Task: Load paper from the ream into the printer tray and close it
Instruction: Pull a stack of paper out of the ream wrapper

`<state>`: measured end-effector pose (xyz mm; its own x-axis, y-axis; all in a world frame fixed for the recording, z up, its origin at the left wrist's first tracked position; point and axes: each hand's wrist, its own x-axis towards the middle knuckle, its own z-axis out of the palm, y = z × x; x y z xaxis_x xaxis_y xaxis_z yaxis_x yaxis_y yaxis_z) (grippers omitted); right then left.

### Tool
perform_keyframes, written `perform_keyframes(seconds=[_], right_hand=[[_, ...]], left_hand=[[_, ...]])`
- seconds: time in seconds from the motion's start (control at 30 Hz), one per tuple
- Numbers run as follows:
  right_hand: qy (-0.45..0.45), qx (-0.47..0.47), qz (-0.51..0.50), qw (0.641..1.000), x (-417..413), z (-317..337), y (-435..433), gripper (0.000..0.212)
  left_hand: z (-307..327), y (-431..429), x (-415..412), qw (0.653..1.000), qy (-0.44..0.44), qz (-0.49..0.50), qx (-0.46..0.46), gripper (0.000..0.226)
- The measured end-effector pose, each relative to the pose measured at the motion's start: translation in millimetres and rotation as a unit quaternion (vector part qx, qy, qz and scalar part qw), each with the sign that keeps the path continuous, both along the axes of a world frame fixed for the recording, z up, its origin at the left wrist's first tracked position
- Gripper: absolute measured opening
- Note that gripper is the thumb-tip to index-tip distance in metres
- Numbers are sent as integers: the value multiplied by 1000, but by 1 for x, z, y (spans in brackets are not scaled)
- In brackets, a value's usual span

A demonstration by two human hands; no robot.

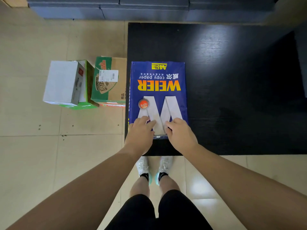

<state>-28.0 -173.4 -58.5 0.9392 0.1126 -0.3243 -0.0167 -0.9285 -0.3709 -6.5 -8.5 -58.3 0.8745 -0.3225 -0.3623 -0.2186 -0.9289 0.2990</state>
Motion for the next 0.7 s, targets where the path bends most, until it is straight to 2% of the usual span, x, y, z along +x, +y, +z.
perform_keyframes(seconds=[0.07,0.27,0.53,0.7], right_hand=[[-7,-2,12,1000,-2,-2,2,17],[-8,63,-73,995,3,-9,5,22],[37,78,-43,995,-6,-13,5,15],[36,109,-25,993,-17,-11,6,13]], left_hand=[[-3,1,-4,1000,-10,3,-7,38],[-9,-1,-12,998,-35,28,-33,35],[-13,-5,-16,995,-73,50,-39,35],[-22,-2,-19,988,-107,52,-97,16]])
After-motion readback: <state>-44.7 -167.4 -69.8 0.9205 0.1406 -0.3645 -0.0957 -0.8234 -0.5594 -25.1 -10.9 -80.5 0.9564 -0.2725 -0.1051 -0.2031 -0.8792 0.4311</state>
